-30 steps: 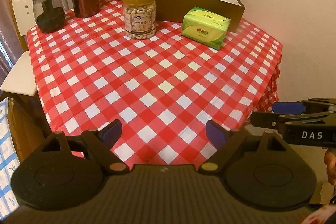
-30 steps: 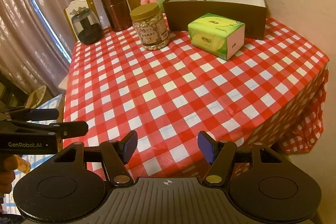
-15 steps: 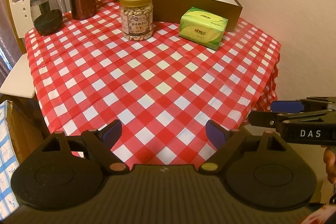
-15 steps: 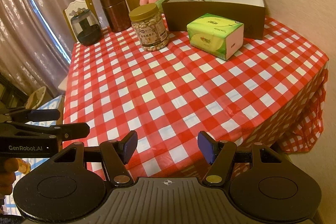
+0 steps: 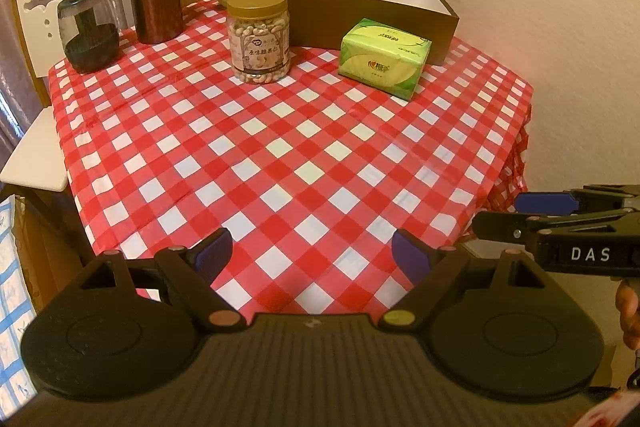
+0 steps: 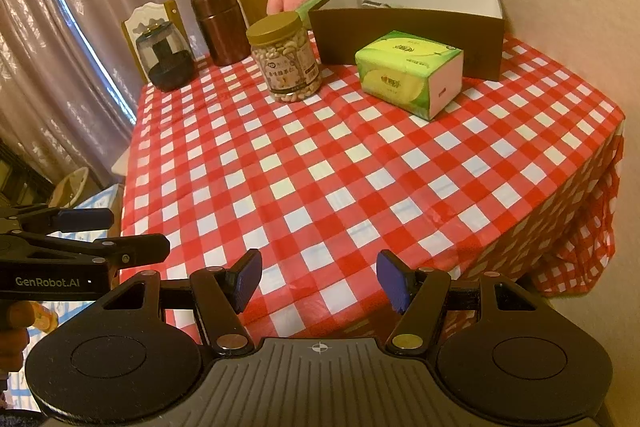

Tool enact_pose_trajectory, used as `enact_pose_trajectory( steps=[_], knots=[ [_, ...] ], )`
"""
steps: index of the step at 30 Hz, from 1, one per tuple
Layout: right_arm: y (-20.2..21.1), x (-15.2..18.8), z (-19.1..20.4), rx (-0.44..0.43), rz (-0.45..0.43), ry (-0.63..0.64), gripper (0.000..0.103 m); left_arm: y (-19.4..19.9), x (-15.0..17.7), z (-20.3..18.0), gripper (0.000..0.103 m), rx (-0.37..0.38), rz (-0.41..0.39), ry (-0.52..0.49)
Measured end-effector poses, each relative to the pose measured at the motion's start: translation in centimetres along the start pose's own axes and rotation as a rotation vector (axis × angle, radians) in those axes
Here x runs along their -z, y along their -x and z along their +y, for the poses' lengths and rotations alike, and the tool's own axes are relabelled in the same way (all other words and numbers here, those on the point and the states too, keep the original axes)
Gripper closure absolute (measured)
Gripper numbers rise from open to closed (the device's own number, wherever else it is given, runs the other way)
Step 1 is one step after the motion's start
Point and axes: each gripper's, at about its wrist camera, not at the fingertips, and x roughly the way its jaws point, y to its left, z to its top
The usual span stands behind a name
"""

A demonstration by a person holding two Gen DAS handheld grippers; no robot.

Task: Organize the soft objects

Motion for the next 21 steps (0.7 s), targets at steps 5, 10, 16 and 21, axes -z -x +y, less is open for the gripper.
enact_pose_trajectory(
  steps=[5, 10, 16, 21],
  knots=[
    [0.33, 0.12, -0.19, 0.003, -0.006, -0.007, 0.039, 0.19, -0.04, -0.34, 0.017, 0.003, -0.003, -0.005],
    [0.56, 0.24, -0.26, 0.005, -0.013, -0.012, 0.039, 0.31, -0.06, -0.47, 0.017, 0.003, -0.007, -0.009],
    [0.62, 0.30, -0.24, 0.005, -0.015, -0.011, 0.039, 0.39, -0.06, -0.52, 0.017, 0.004, -0.007, -0.009],
    [0.65, 0.30, -0.22, 0.005, -0.015, -0.010, 0.040, 0.39, 0.00, -0.48, 0.017, 0.004, -0.008, -0.009]
  ],
)
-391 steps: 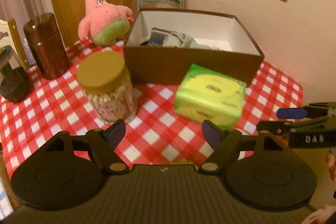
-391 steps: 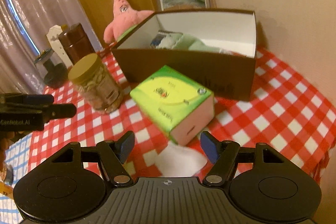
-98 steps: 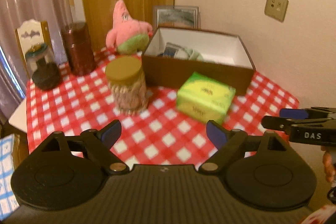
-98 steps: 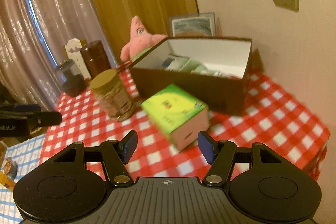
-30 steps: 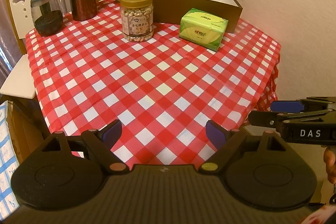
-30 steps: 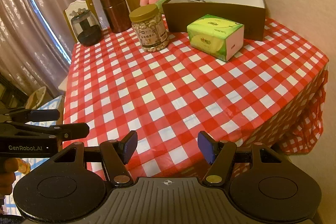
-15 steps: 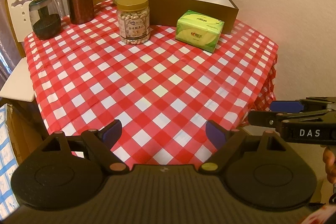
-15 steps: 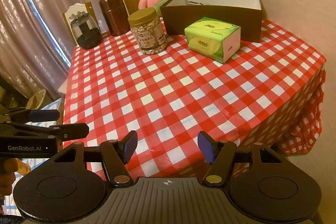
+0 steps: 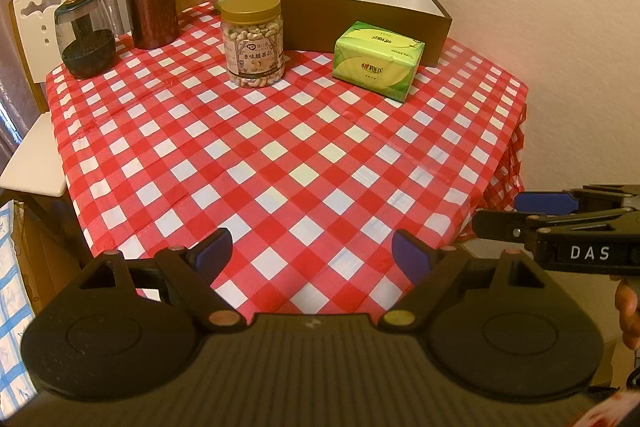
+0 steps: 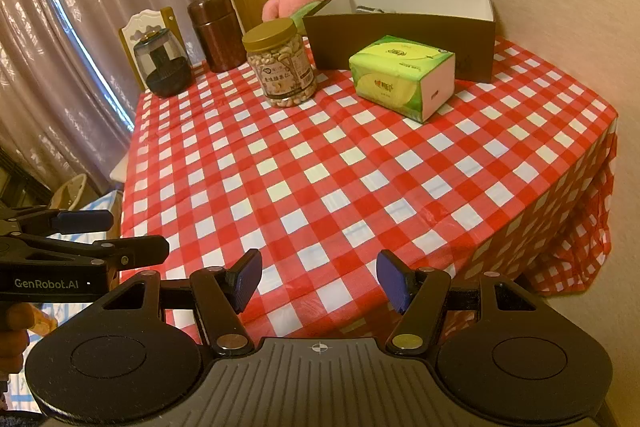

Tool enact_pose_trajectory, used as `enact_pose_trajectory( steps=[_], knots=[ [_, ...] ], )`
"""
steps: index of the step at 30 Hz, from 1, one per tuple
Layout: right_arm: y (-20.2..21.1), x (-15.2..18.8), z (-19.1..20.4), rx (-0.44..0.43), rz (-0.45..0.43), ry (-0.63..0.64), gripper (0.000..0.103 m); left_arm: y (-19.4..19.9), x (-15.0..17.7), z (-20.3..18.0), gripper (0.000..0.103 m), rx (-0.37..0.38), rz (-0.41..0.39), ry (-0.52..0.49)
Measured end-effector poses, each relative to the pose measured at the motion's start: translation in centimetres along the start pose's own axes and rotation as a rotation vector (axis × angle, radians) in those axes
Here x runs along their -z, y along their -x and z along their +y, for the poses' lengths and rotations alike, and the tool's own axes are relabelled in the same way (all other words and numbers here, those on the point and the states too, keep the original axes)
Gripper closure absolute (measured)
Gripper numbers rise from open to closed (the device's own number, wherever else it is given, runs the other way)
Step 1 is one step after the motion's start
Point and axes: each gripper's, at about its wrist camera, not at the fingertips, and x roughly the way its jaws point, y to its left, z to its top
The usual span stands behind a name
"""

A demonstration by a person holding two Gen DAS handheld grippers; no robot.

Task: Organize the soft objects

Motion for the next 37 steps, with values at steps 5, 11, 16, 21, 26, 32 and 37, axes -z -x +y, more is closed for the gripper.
enact_pose_trajectory(
  steps=[5, 11, 16, 21, 26, 32, 37],
  knots=[
    [0.00, 0.02, 0.02, 0.001, 0.000, 0.000, 0.039, -0.01, 0.05, 0.02, 0.017, 0.000, 0.000, 0.000],
    [-0.01, 0.02, 0.00, 0.000, 0.000, -0.001, 0.039, 0.00, 0.00, -0.05, 0.017, 0.000, 0.000, -0.001],
    [-0.02, 0.02, -0.03, 0.000, -0.001, 0.000, 0.040, -0.07, 0.06, -0.04, 0.017, -0.001, -0.001, 0.000],
    [-0.03, 0.03, -0.05, 0.000, -0.001, 0.000, 0.039, -0.09, 0.05, -0.07, 0.017, 0.000, -0.001, 0.000],
    [-0.04, 0.02, -0.04, 0.000, -0.001, 0.001, 0.040, -0.12, 0.05, -0.07, 0.017, 0.000, -0.001, 0.001],
    [-0.04, 0.01, -0.04, 0.000, -0.001, 0.001, 0.039, -0.12, 0.04, -0.20, 0.017, 0.001, -0.001, -0.001],
    [-0.06, 0.02, -0.07, 0.000, 0.000, 0.001, 0.040, -0.14, -0.34, -0.57, 0.017, 0.005, -0.003, -0.007]
  ],
)
